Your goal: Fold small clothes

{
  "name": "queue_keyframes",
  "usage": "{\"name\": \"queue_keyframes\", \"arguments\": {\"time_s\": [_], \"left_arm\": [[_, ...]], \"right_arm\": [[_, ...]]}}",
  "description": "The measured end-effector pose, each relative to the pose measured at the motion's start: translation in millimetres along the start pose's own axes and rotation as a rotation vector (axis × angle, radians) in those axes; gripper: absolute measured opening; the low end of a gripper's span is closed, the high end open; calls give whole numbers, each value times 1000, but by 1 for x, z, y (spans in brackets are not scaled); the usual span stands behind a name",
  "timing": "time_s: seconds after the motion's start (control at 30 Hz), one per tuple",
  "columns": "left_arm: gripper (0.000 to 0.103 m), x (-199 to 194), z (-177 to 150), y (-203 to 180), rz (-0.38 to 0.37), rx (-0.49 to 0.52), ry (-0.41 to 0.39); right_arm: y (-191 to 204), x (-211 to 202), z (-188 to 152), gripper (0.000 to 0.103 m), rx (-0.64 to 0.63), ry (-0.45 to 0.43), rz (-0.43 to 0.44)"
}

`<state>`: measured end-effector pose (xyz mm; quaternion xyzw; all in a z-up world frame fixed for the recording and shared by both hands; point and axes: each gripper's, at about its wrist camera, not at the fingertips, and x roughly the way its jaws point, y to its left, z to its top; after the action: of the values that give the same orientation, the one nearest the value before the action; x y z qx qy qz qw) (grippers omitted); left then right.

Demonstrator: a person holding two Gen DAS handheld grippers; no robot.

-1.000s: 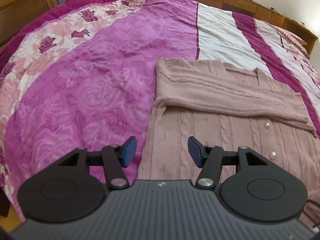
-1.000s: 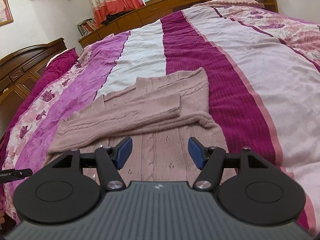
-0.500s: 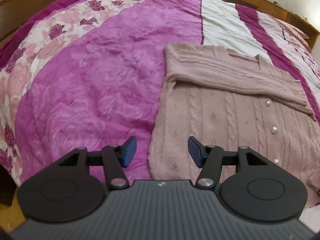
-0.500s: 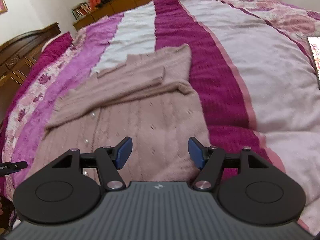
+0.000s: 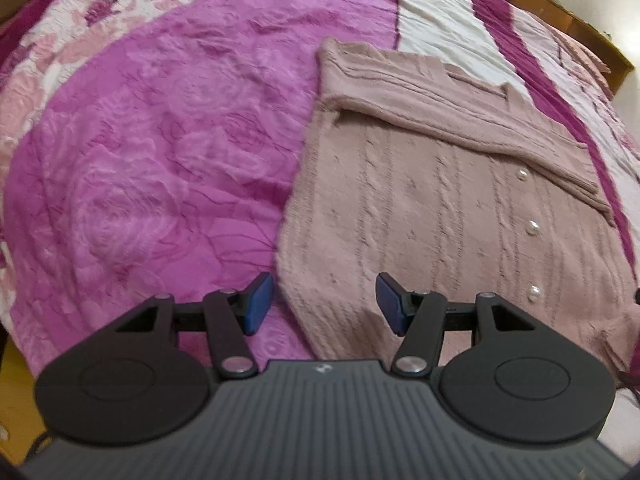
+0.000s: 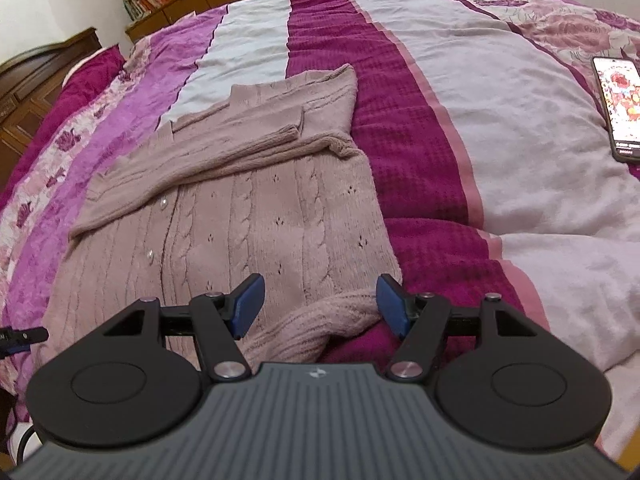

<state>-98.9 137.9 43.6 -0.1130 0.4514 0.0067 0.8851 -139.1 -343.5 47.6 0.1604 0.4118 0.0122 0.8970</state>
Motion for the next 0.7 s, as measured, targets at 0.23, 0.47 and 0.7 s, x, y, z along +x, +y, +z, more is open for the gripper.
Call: {"name": "queue_keyframes", "arguments": {"time_s": [0.23, 0.47, 0.7], "left_arm": [[58, 3, -9, 3, -108, -38, 71], [61, 15, -11, -4, -129, -7, 101], [60, 26, -19, -16, -146, 33, 121]], "right_arm": [[-2, -5, -8, 69, 6, 73, 61], [8, 19, -12, 69, -22, 119, 77], [15, 29, -14, 69, -56, 131, 93]]}}
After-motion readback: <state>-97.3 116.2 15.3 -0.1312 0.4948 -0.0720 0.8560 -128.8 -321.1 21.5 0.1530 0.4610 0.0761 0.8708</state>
